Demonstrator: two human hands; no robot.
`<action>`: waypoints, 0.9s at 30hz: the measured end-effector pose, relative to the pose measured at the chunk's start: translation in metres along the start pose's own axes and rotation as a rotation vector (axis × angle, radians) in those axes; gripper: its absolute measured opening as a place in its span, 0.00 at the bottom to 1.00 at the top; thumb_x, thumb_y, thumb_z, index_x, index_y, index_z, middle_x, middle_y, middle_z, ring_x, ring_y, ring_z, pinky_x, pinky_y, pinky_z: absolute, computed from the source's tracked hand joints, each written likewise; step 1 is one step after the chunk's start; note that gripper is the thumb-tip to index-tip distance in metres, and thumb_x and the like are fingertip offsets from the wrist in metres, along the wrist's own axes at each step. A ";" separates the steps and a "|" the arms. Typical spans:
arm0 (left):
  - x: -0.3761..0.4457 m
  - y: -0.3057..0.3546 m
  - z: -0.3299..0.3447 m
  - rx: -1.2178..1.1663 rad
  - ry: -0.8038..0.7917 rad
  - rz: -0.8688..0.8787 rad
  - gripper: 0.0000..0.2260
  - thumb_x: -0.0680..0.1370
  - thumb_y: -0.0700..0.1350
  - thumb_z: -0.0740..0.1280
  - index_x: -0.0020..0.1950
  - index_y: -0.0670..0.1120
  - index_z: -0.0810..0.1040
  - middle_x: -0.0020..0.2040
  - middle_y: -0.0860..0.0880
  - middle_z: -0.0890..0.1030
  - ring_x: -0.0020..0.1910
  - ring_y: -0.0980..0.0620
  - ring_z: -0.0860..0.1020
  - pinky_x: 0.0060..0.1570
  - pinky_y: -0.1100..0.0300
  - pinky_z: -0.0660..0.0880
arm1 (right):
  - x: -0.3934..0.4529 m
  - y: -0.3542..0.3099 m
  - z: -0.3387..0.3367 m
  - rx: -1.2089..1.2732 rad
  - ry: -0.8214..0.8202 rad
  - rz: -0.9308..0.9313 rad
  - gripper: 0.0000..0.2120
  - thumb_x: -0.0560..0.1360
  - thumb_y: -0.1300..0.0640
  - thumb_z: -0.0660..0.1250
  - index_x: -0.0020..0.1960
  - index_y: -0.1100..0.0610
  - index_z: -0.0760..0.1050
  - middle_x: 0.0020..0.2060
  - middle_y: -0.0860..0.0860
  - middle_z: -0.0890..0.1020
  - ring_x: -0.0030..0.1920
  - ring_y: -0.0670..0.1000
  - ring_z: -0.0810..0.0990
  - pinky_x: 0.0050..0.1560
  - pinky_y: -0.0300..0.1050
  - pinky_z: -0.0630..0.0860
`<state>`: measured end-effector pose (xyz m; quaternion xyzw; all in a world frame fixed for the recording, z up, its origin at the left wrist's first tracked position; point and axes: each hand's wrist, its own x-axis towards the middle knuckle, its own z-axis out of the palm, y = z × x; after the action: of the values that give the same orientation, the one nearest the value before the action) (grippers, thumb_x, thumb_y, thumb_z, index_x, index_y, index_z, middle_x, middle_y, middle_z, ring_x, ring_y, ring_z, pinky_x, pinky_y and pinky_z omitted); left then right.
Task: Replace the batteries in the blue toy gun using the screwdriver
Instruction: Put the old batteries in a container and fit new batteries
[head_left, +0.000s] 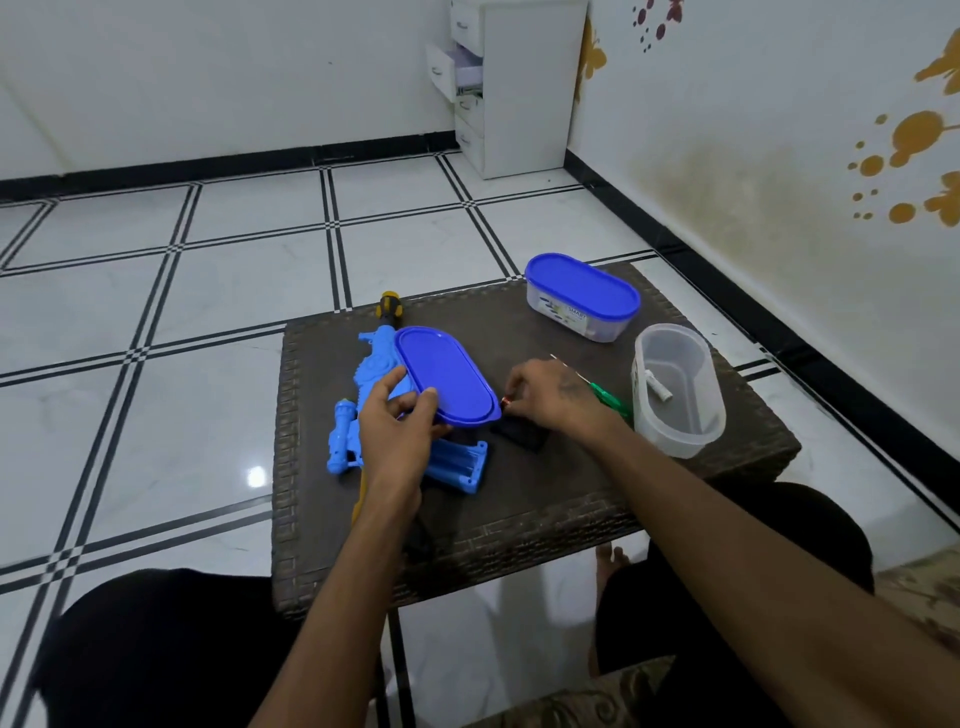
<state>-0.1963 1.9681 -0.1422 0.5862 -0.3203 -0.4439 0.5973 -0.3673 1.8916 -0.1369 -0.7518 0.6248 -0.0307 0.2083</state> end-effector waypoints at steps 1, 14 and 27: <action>0.000 0.000 -0.001 -0.004 -0.002 -0.005 0.21 0.77 0.38 0.68 0.69 0.46 0.71 0.45 0.40 0.83 0.40 0.50 0.82 0.39 0.60 0.81 | 0.002 0.001 0.000 0.015 -0.011 -0.005 0.10 0.72 0.53 0.74 0.52 0.52 0.81 0.45 0.49 0.84 0.49 0.51 0.81 0.52 0.46 0.77; -0.011 0.002 0.045 0.009 -0.090 0.013 0.20 0.77 0.38 0.68 0.69 0.46 0.72 0.43 0.44 0.85 0.39 0.52 0.83 0.38 0.59 0.81 | -0.060 0.077 -0.063 0.166 0.499 0.299 0.06 0.74 0.59 0.69 0.50 0.53 0.82 0.44 0.52 0.82 0.44 0.52 0.78 0.44 0.43 0.72; -0.056 0.014 0.147 0.530 -0.209 0.455 0.13 0.73 0.45 0.71 0.56 0.55 0.82 0.41 0.58 0.84 0.39 0.60 0.81 0.45 0.55 0.80 | -0.072 0.110 -0.100 1.017 0.220 0.300 0.22 0.76 0.41 0.67 0.54 0.60 0.78 0.43 0.60 0.85 0.42 0.58 0.87 0.44 0.49 0.84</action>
<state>-0.3496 1.9565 -0.1045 0.5859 -0.6057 -0.2586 0.4722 -0.5149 1.9181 -0.0694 -0.4509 0.6497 -0.3778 0.4815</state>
